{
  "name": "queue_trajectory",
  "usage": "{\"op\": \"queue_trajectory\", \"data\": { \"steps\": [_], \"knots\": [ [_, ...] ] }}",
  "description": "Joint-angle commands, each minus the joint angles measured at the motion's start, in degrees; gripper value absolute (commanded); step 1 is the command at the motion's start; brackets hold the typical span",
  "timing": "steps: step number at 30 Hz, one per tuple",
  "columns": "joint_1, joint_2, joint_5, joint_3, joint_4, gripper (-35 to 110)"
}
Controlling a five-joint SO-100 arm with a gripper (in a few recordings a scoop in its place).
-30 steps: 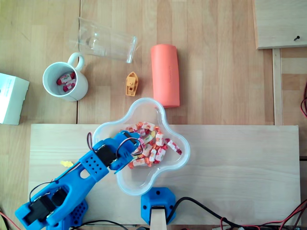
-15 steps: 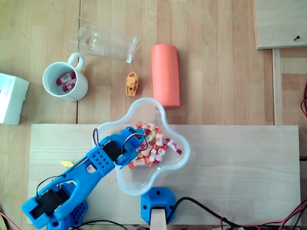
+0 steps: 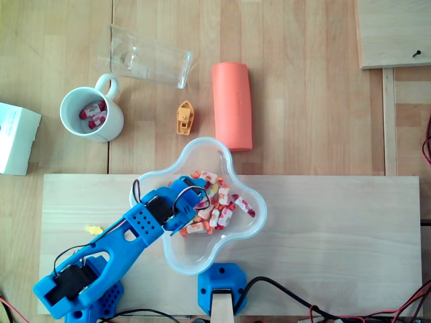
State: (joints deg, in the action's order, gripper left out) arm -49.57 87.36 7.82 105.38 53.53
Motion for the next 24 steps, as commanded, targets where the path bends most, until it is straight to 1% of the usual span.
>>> {"op": "queue_trajectory", "data": {
  "steps": [1, 11, 17, 24],
  "knots": [
    [-1.4, 1.1, 0.5, -1.7, 0.0, 19],
    [-1.7, 1.1, -0.5, -1.2, 1.0, 19],
    [-5.2, 1.0, -0.5, -0.8, 1.1, 19],
    [-5.4, 1.1, -0.5, 0.4, 1.1, 19]
  ]
}}
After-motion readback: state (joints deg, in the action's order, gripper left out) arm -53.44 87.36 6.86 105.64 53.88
